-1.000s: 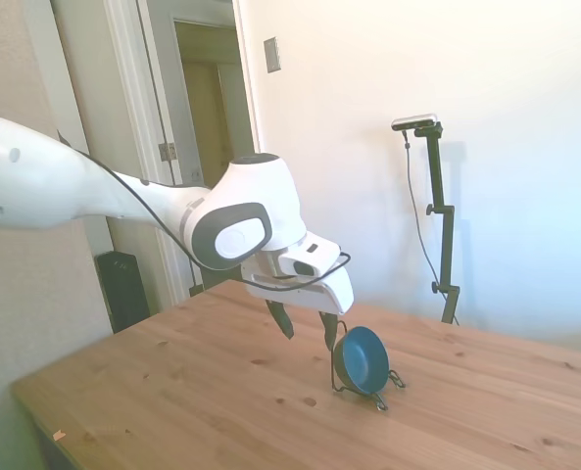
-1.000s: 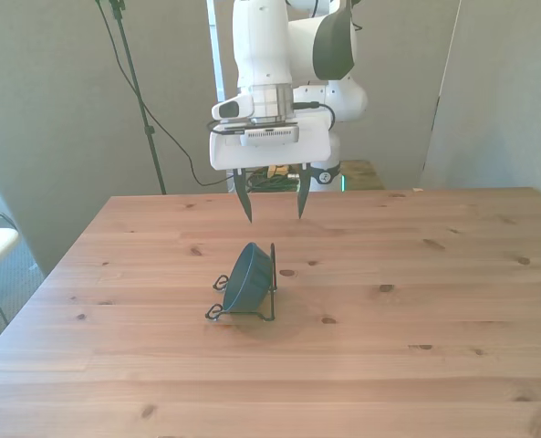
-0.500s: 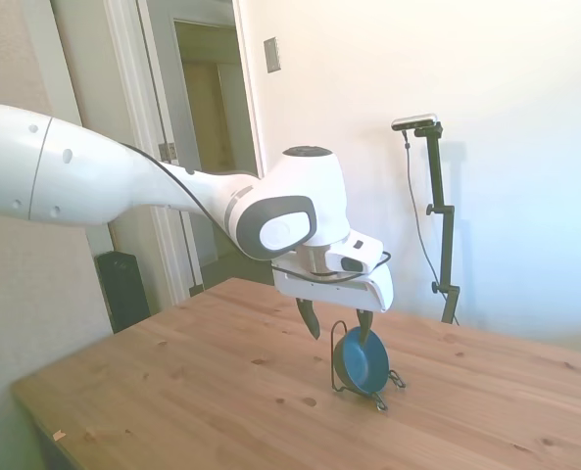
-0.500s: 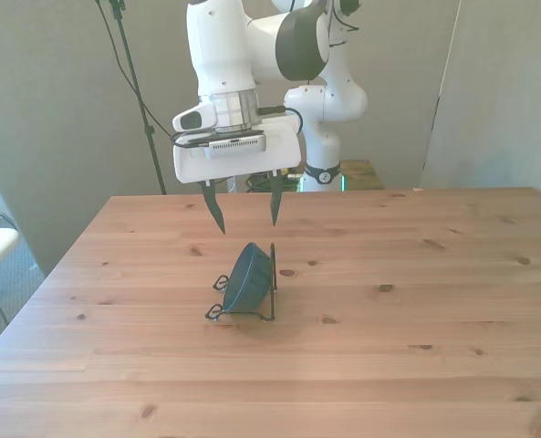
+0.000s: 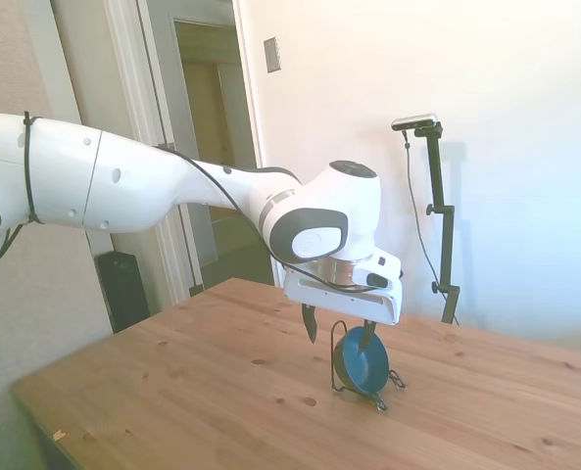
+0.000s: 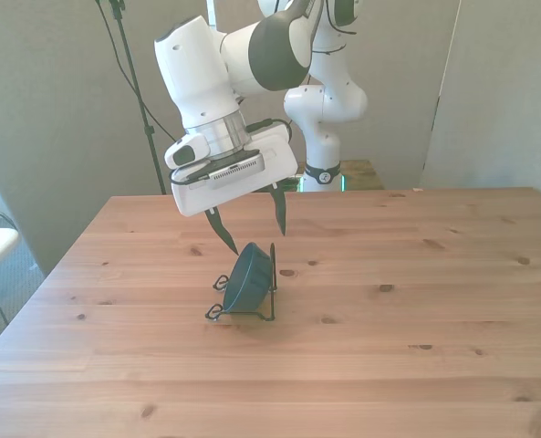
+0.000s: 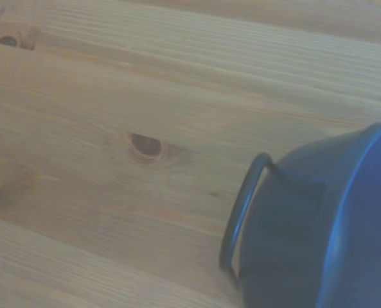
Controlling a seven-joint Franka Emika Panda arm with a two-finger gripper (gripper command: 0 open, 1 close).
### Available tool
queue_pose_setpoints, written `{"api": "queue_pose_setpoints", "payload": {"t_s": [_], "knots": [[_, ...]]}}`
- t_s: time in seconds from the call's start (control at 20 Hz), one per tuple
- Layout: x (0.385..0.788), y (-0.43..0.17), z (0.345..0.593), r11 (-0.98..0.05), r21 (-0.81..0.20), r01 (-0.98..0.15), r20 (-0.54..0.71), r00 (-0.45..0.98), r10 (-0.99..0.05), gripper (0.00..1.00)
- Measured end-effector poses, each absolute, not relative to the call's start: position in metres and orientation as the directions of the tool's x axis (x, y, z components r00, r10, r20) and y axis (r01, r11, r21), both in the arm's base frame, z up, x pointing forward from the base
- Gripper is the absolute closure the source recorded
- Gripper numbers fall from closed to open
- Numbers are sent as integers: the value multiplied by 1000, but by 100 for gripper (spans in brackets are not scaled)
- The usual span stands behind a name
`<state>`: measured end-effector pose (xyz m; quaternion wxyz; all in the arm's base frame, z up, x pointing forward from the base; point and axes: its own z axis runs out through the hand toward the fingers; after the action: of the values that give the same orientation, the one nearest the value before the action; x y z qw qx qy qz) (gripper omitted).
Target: Unload the bowl
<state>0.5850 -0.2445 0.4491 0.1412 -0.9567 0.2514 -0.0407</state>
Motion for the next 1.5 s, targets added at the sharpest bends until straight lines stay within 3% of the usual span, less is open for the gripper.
{"api": "queue_pose_setpoints", "payload": {"t_s": [0.4, 0.45, 1.5], "knots": [[590, -242, 422, -895, -280, -347, 23, 930, -367, 0], [589, -242, 422, -898, -280, -341, 24, 932, -361, 100], [588, -234, 417, -911, -292, -292, 31, 949, -314, 100]]}}
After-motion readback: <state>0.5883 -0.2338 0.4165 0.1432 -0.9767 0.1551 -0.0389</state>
